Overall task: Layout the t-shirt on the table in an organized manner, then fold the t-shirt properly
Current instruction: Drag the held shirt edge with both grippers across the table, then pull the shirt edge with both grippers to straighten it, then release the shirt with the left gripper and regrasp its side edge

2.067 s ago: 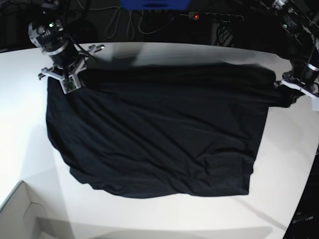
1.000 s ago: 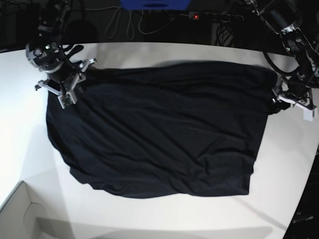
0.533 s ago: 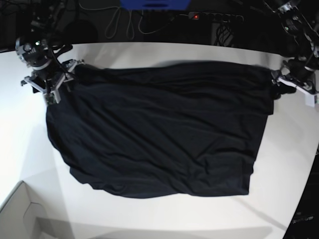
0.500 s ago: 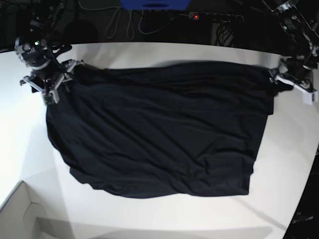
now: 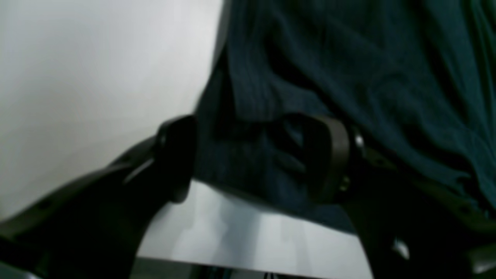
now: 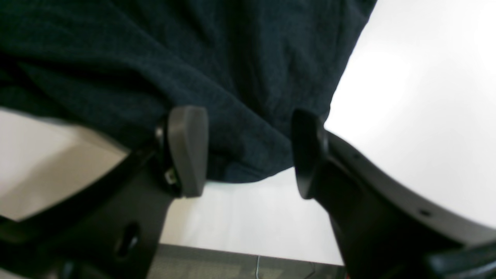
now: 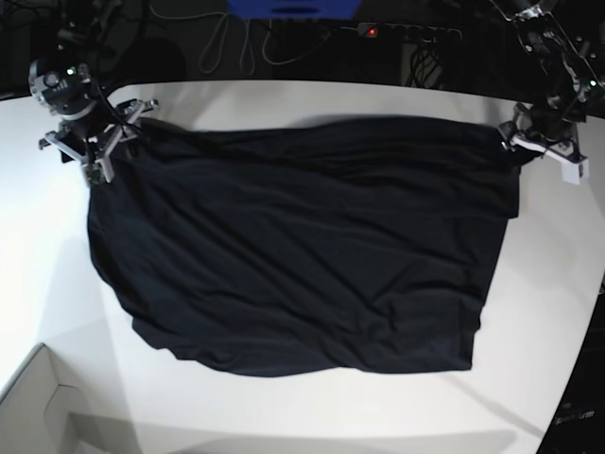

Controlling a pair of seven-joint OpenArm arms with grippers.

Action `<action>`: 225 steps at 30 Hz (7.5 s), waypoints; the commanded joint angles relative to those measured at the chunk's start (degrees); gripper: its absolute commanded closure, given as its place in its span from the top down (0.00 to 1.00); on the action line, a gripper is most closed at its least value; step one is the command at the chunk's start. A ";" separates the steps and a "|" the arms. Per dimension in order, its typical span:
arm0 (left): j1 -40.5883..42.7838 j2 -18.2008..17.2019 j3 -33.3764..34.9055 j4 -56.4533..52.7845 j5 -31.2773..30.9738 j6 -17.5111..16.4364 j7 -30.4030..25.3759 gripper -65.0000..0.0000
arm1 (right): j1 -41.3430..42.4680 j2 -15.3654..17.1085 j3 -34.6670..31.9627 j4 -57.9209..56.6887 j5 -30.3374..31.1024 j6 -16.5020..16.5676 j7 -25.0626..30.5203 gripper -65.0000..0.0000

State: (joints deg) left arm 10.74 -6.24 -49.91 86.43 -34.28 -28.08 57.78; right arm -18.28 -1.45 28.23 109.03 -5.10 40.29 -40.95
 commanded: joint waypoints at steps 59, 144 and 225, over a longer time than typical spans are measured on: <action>-6.65 -2.86 6.35 -5.25 -1.54 -0.36 -5.78 0.00 | -4.27 0.35 -4.62 0.55 0.66 -0.29 1.26 0.55; 0.99 -4.70 -3.76 -3.49 -1.54 -9.33 -2.17 0.00 | -16.05 2.38 -2.87 6.97 0.75 -0.29 7.67 0.00; -22.04 -7.69 3.36 -13.77 6.46 -9.33 -2.09 0.46 | 7.60 5.10 1.97 -10.00 5.06 -0.29 3.98 0.01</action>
State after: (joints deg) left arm -10.13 -12.95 -46.48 71.72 -26.55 -37.10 56.62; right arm -11.09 3.03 29.95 97.97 -0.56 40.29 -38.09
